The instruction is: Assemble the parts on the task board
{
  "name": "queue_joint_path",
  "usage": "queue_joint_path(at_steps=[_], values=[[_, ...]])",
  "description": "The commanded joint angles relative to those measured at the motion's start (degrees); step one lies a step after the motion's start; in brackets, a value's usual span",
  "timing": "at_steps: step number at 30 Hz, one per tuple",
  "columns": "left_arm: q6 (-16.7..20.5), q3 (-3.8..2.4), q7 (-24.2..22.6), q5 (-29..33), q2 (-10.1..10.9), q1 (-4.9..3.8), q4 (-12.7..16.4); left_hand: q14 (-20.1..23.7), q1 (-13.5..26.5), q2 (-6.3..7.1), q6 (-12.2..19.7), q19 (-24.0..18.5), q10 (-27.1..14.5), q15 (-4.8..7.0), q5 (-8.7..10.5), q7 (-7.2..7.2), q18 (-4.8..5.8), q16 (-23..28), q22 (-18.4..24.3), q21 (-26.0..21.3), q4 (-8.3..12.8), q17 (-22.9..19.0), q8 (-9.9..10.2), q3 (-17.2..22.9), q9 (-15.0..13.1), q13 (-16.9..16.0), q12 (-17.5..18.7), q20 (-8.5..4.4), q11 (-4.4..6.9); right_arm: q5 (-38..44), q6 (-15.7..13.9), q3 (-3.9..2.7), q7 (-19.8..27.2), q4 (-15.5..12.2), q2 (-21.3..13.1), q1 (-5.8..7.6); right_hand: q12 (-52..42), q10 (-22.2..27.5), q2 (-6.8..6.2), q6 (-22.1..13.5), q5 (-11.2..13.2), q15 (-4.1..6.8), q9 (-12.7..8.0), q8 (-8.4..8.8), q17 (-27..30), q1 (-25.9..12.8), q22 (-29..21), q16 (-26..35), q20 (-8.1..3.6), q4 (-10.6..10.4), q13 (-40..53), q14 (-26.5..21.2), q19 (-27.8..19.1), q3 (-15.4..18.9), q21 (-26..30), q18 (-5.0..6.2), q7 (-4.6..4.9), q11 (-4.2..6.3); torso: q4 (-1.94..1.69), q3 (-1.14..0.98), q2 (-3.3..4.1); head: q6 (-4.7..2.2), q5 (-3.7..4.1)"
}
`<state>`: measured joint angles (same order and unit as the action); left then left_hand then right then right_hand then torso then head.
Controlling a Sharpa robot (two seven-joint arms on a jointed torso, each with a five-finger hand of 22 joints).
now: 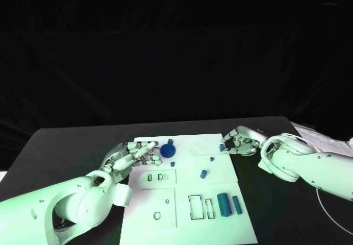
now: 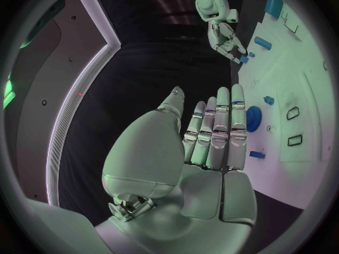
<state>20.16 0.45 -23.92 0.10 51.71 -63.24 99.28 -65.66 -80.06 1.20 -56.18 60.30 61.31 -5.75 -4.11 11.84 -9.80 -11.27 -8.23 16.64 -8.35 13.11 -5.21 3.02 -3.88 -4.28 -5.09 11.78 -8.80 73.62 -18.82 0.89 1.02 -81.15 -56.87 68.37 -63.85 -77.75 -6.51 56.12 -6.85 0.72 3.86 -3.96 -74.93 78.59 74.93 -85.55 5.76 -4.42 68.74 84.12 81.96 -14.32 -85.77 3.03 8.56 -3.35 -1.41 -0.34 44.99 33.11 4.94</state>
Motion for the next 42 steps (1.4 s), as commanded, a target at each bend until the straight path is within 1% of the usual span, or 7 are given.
queue_joint_path(at_steps=[1,5,15,16,21,26,42], values=[[-1.3,-0.03,-0.3,-0.3,-0.1,0.02,0.0,-0.5,0.0,-0.72,-0.2,0.3,0.2,-0.03,-0.02,0.11,-0.56,0.2,0.1,-0.4,0.4,0.1,0.4,0.1,0.0,0.1,0.3,0.03,-0.07,1.0,1.1,0.00,0.5,0.4,0.4,-0.13,0.2,0.1,-0.23,-0.4,0.4,-0.06,-0.1,0.26,-5.2,0.2,3.5,-0.1,-0.06,0.4,0.0,3.9,0.0,0.0,0.2,-0.42,0.14,-0.12,0.01,0.02,-0.04,0.12,-0.11],[-1.3,-0.03,-0.3,-0.3,-0.1,0.03,0.0,-0.5,0.0,-0.72,-0.2,0.3,0.2,-0.03,-0.02,0.11,-0.56,0.2,0.1,-0.4,0.4,0.1,0.4,0.1,0.0,0.1,0.3,0.03,-0.07,1.0,1.1,0.00,0.5,0.9,1.0,-0.26,0.0,0.0,0.11,-0.3,0.4,-0.07,0.0,0.20,-5.3,0.4,3.6,-0.1,-0.04,0.5,0.1,3.9,0.0,-0.2,0.2,-0.43,0.14,-0.12,0.08,0.01,-0.02,0.17,-0.16],[-1.4,-0.03,-0.2,-0.3,-0.2,0.04,0.0,-0.5,0.0,-0.72,-0.2,0.3,0.2,-0.03,-0.02,0.11,-0.56,0.2,0.1,-0.4,0.4,0.1,0.4,0.1,0.0,0.1,0.3,0.03,-0.07,1.0,0.9,-0.01,0.2,1.9,2.2,-0.37,-0.6,-0.4,1.19,0.5,0.2,-0.05,0.1,-0.15,-5.4,0.7,3.7,-0.1,-0.02,0.7,0.7,3.9,0.0,-0.7,0.2,-0.44,0.11,-0.07,-0.05,0.08,-0.07,0.34,-0.04],[-1.4,-0.03,-0.2,-0.3,-0.2,0.04,0.0,-0.5,0.0,-0.72,-0.2,0.3,0.2,-0.03,-0.02,0.11,-0.56,0.2,0.1,-0.4,0.4,0.1,0.4,0.1,0.0,0.1,0.3,0.03,-0.07,1.0,1.0,-0.01,0.2,2.0,2.3,-0.37,-0.7,-0.4,1.34,0.8,0.2,-0.03,0.1,-0.24,-5.5,0.7,3.7,-0.2,-0.03,0.8,0.7,4.0,0.0,-0.8,0.2,-0.44,0.06,-0.04,-0.08,0.12,-0.06,0.37,-0.05],[-1.4,-0.03,-0.2,-0.3,-0.2,0.04,0.0,-0.5,0.0,-0.72,-0.2,0.3,0.2,-0.03,-0.02,0.11,-0.56,0.2,0.1,-0.4,0.4,0.1,0.4,0.1,0.0,0.1,0.3,0.03,-0.07,1.0,1.2,-0.01,0.2,2.3,2.7,-0.40,-1.2,-0.7,2.07,2.3,0.1,0.16,0.3,-0.79,-5.6,1.1,3.8,-0.2,-0.14,1.2,1.2,4.0,0.1,-1.5,0.1,-0.46,-0.26,0.23,-0.01,0.02,-0.06,0.51,-0.28],[-1.4,-0.03,-0.2,-0.3,-0.2,0.04,0.0,-0.5,0.0,-0.72,-0.2,0.3,0.2,-0.03,-0.02,0.11,-0.56,0.2,0.1,-0.4,0.4,0.1,0.4,0.1,0.0,0.1,0.3,0.03,-0.07,1.0,1.6,-0.01,0.2,2.5,3.0,-0.44,-1.5,-0.9,2.73,3.9,0.1,0.44,0.5,-1.35,-5.7,1.4,3.8,-0.2,-0.35,1.7,1.5,4.0,0.1,-2.2,0.1,-0.46,-0.69,0.58,0.01,0.05,-0.08,0.61,-0.31],[-1.4,-0.03,-0.1,-0.3,-0.1,0.04,0.0,-0.5,0.0,-0.72,-0.2,0.3,0.2,-0.03,-0.02,0.11,-0.56,0.2,0.1,-0.4,0.4,0.1,0.4,0.1,0.0,0.1,0.3,0.03,-0.07,1.5,2.2,-0.01,-0.5,3.1,3.0,-0.47,-1.6,-1.0,3.00,4.9,0.2,0.66,0.5,-1.64,-6.0,1.5,4.0,-0.3,-0.57,2.0,1.7,4.0,0.2,-2.6,0.1,-0.49,-1.00,0.84,0.00,-0.05,-0.10,0.98,-0.27]])
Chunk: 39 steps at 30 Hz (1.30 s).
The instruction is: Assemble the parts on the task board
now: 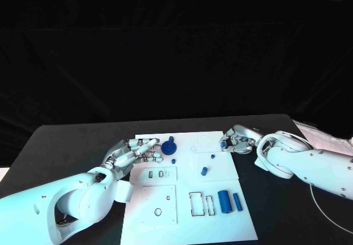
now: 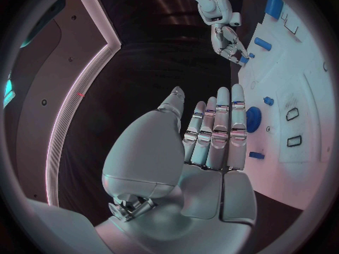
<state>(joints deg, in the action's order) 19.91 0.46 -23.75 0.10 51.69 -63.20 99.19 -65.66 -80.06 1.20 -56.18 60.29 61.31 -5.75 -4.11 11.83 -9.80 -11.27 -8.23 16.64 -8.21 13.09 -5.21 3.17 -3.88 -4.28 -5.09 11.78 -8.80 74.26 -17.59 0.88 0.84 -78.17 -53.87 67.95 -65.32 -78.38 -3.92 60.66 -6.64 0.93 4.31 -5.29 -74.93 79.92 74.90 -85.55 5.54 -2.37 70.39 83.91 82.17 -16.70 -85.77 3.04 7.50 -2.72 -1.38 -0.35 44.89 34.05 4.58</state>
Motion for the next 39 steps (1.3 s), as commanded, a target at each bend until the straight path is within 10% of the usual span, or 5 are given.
queue_joint_path(at_steps=[1,12,21,39], values=[[-1.1,-0.03,-0.2,-0.3,-0.1,0.00,0.1,-0.5,0.0,-0.72,-0.2,0.3,0.2,-0.03,-0.02,0.11,-0.57,0.2,0.1,-0.4,0.2,0.1,0.4,0.0,0.0,0.1,0.3,0.02,-0.07,0.9,1.0,0.00,-0.4,0.2,0.0,-0.05,-0.1,-0.3,0.37,0.4,0.0,0.47,0.1,-0.31,-6.0,0.1,4.0,-0.3,-0.37,0.0,0.0,4.3,0.0,-0.2,0.1,-0.49,0.04,0.23,-0.05,-0.04,0.01,0.04,0.15],[-1.1,-0.03,-0.2,-0.3,0.0,0.00,0.1,-0.5,0.0,-0.72,-0.2,0.3,0.2,-0.03,-0.02,0.11,-0.57,0.2,0.1,-0.4,0.2,0.1,0.4,0.0,0.0,0.1,0.3,0.02,-0.07,0.8,0.8,0.00,-0.7,0.2,0.2,-0.06,0.1,-0.3,0.23,0.6,0.1,0.54,0.0,-0.25,-6.1,-0.2,4.0,-0.4,-0.47,0.1,-0.1,4.3,0.0,-0.3,0.1,-0.50,-0.02,0.29,-0.02,-0.03,0.01,0.18,0.13],[-1.1,-0.03,-0.2,-0.3,0.1,0.00,0.2,-0.5,-0.1,-0.90,-0.2,0.4,0.2,-0.03,-0.01,0.12,-0.56,0.3,0.1,-0.4,0.5,0.3,0.5,0.0,0.0,0.1,0.4,0.01,-0.08,-0.4,-1.0,-0.01,-1.0,-0.7,0.2,-0.05,0.2,-0.6,3.50,3.4,1.6,1.25,0.5,-1.32,-6.2,0.3,4.0,-0.4,-1.06,0.6,-0.1,4.3,0.0,-2.8,0.1,-0.49,-1.13,1.17,-0.08,-0.01,-0.02,0.39,0.20],[-1.1,-0.03,-0.6,0.0,0.8,-0.01,-1.4,-0.5,-0.1,-0.94,-0.2,0.4,0.2,-0.04,0.00,0.10,-0.55,0.4,0.1,-0.5,0.5,0.3,0.5,0.0,0.0,0.1,0.5,0.01,-0.08,-1.3,-3.9,-0.46,-13.0,-13.6,1.4,1.58,2.3,0.2,4.31,3.6,3.1,1.49,0.6,-1.23,-5.5,-0.2,2.9,0.1,-1.40,1.3,-1.5,4.1,-0.8,-4.2,0.6,-0.24,-1.31,1.35,-0.76,0.81,-0.76,1.18,-0.67]])
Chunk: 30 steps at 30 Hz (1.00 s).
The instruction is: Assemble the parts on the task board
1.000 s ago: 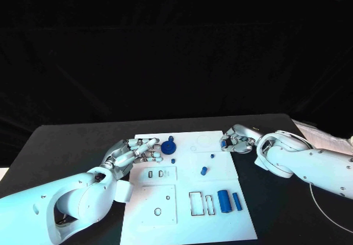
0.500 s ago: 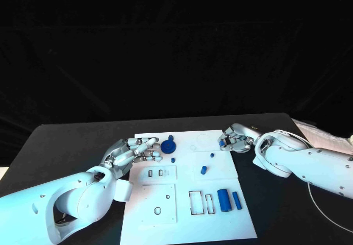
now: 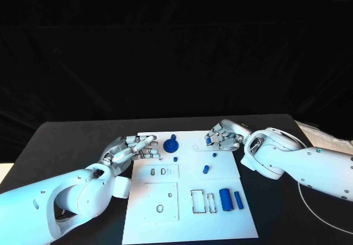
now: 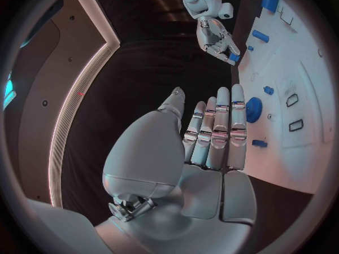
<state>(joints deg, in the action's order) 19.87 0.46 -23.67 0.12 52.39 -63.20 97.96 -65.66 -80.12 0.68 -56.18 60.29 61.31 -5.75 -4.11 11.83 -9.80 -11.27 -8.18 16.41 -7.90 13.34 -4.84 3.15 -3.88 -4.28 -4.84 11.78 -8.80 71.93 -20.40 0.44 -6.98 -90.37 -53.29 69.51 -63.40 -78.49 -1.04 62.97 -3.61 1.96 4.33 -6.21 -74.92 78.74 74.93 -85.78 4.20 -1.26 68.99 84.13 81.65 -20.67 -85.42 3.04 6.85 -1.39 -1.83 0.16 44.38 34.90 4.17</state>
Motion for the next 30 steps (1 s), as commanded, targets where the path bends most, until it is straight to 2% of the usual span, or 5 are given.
queue_joint_path(at_steps=[1,6,12,20,30], values=[[-1.0,-0.04,-0.7,0.0,0.1,-0.01,-0.3,-0.5,-0.1,-0.41,-0.2,0.4,0.2,-0.04,0.00,0.10,-0.55,0.4,0.1,-0.2,0.2,0.1,0.2,0.0,0.0,0.1,0.2,0.01,-0.08,1.7,-1.1,-0.02,-5.9,-2.2,1.4,-0.04,0.5,0.4,1.35,1.3,0.0,0.45,0.6,-0.29,-5.5,1.0,2.9,0.3,-0.06,0.3,-0.2,3.9,-0.3,-0.2,0.2,-0.25,-0.63,0.01,-0.38,0.40,-0.28,0.53,-0.37],[-1.0,-0.04,-0.8,0.0,0.4,-0.02,-0.8,-0.5,-0.1,-0.41,-0.2,0.4,0.2,-0.04,0.00,0.10,-0.55,0.4,0.1,-0.2,0.2,0.1,0.2,0.0,0.0,0.1,0.2,0.01,-0.08,6.5,-1.2,0.05,-8.5,-4.5,5.1,-0.85,0.8,0.6,1.11,1.2,0.0,0.44,0.6,-0.23,-5.4,0.8,2.8,0.4,-0.07,0.4,-0.4,3.9,-0.3,-0.3,0.3,-0.23,-0.60,-0.01,-0.47,0.56,-0.32,1.27,-1.05],[-0.8,-0.04,-1.0,0.4,0.6,-0.04,-1.1,-0.5,-0.1,-0.41,-0.2,0.4,0.2,-0.04,0.00,0.10,-0.55,0.4,0.1,-0.2,0.2,0.1,0.2,0.0,0.0,0.1,0.2,0.01,-0.08,11.0,-0.6,0.33,-11.0,-5.2,9.3,-1.74,0.9,0.6,0.97,1.2,0.0,0.44,0.6,-0.21,-5.4,0.8,2.8,0.4,-0.08,0.5,-0.4,3.9,-0.4,-0.3,0.3,-0.23,-0.59,-0.02,-0.86,0.94,-0.33,1.92,-1.51],[-0.8,-0.05,-1.0,1.2,0.7,-0.05,-0.9,-0.5,-0.1,-0.44,-0.2,0.4,0.2,-0.04,-0.01,0.09,-0.54,0.4,0.1,-0.3,0.3,0.1,0.2,0.0,0.0,0.1,0.3,0.01,-0.08,14.1,1.4,0.63,-13.3,-3.8,13.5,-3.70,0.9,0.6,0.60,1.4,0.0,0.42,0.6,-0.22,-5.3,0.4,2.6,0.5,-0.08,0.6,-0.4,3.8,-0.5,-0.2,0.4,-0.18,-0.59,-0.04,-0.75,0.78,-0.30,2.58,-2.27],[-0.9,-0.05,-0.9,1.3,0.6,-0.06,-0.7,-0.5,-0.1,-0.44,-0.2,0.4,0.2,-0.04,-0.01,0.09,-0.54,0.4,0.1,-0.3,0.3,0.1,0.2,0.0,0.0,0.1,0.3,0.01,-0.08,17.0,3.9,0.75,-14.8,-3.1,15.0,-5.31,1.1,0.6,-0.05,1.4,-0.2,0.42,0.6,-0.14,-5.2,-0.4,2.4,0.6,-0.07,0.6,-0.4,3.8,-0.6,-0.1,0.5,-0.15,-0.59,-0.04,-0.63,0.70,-0.35,3.18,-2.67]])
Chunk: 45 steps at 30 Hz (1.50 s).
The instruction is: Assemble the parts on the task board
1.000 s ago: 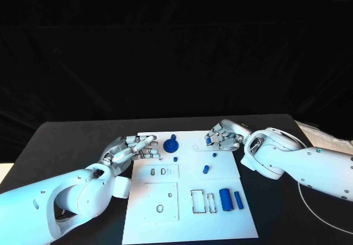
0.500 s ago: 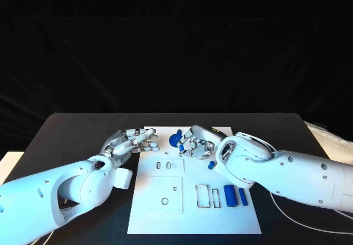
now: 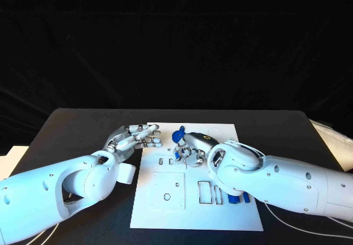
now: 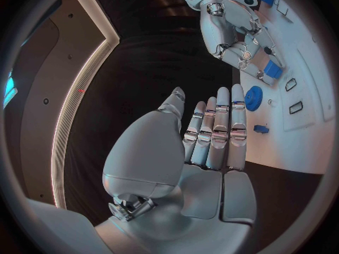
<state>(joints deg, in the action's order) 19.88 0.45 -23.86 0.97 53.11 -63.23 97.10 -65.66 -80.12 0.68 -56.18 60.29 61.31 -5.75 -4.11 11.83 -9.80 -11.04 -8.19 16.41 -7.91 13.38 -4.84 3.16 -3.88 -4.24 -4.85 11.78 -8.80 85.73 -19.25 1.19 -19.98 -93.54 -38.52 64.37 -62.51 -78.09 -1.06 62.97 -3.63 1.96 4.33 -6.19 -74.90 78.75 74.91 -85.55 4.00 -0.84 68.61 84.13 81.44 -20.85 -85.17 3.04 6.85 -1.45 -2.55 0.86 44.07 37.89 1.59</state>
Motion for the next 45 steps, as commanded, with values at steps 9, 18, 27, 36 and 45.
queue_joint_path(at_steps=[9,18,27,36,45], values=[[-1.0,-0.03,-0.8,0.4,-0.2,-0.02,0.2,-0.5,-0.1,-0.44,-0.2,0.4,0.2,-0.05,-0.01,0.09,-0.54,0.2,0.1,-0.3,0.3,0.1,0.2,0.0,0.0,0.1,0.3,0.01,-0.08,3.6,4.3,0.03,-1.9,0.4,0.7,-0.72,0.3,0.2,-0.38,1.4,-0.2,0.43,0.6,-0.09,-5.1,-0.9,2.5,0.4,0.13,0.1,-0.1,3.8,-0.4,0.3,0.3,-0.15,-0.60,0.02,0.14,-0.06,-0.02,0.45,-0.33],[-1.1,-0.03,-0.7,0.4,-0.2,-0.02,0.2,-0.5,-0.1,-0.44,-0.2,0.4,0.2,-0.05,-0.01,0.09,-0.54,0.2,0.1,-0.3,0.3,0.1,0.2,0.0,0.0,0.1,0.3,0.01,-0.08,3.9,5.0,0.03,-2.0,0.4,1.0,-1.07,0.3,0.2,-0.59,1.5,-0.2,0.44,0.6,-0.05,-5.1,-1.1,2.5,0.4,0.12,0.1,-0.1,3.8,-0.4,0.4,0.3,-0.15,-0.61,0.02,0.14,-0.07,-0.01,0.62,-0.34],[-1.1,-0.03,-0.7,0.4,-0.3,-0.02,0.1,-0.5,-0.1,-0.44,-0.2,0.4,0.2,-0.05,-0.01,0.09,-0.54,0.2,0.1,-0.3,0.3,0.1,0.2,0.0,0.0,0.1,0.3,0.01,-0.08,4.0,5.3,0.03,-2.1,0.6,1.0,-1.36,0.5,0.3,-0.91,1.4,-0.3,0.44,0.6,0.05,-5.1,-1.7,2.3,0.4,0.12,0.0,-0.2,3.8,-0.5,0.5,0.3,-0.12,-0.60,0.02,0.13,-0.05,0.01,0.76,-0.31],[-1.2,-0.03,-0.7,0.4,-0.4,-0.01,0.1,-0.5,-0.1,-0.44,-0.2,0.4,0.2,-0.05,-0.01,0.09,-0.54,0.2,0.1,-0.3,0.3,0.1,0.2,0.0,0.0,0.1,0.3,0.01,-0.08,4.3,5.4,0.05,-2.1,1.3,1.2,-1.44,7.3,4.0,-2.94,-1.3,-0.1,-0.10,-0.1,1.86,-4.9,-2.8,0.7,0.7,0.41,-0.1,-5.1,3.7,-1.6,0.9,1.1,0.20,0.45,-0.75,0.14,-0.03,0.00,0.86,-0.37],[-1.2,-0.03,-0.6,0.4,-0.4,-0.01,0.0,-0.5,-0.1,-0.44,-0.2,0.4,0.2,-0.05,-0.01,0.09,-0.54,0.2,0.1,-0.3,0.3,0.1,0.2,0.0,0.0,0.1,0.3,0.01,-0.08,4.4,5.0,0.10,-1.7,1.4,1.3,-1.48,8.6,4.8,-4.26,-2.6,-0.4,-0.52,-0.4,2.43,-4.9,-3.2,0.3,0.8,0.83,-0.1,-6.1,3.7,-1.8,1.2,1.4,0.28,0.96,-1.20,0.14,-0.03,0.01,0.93,-0.33]])
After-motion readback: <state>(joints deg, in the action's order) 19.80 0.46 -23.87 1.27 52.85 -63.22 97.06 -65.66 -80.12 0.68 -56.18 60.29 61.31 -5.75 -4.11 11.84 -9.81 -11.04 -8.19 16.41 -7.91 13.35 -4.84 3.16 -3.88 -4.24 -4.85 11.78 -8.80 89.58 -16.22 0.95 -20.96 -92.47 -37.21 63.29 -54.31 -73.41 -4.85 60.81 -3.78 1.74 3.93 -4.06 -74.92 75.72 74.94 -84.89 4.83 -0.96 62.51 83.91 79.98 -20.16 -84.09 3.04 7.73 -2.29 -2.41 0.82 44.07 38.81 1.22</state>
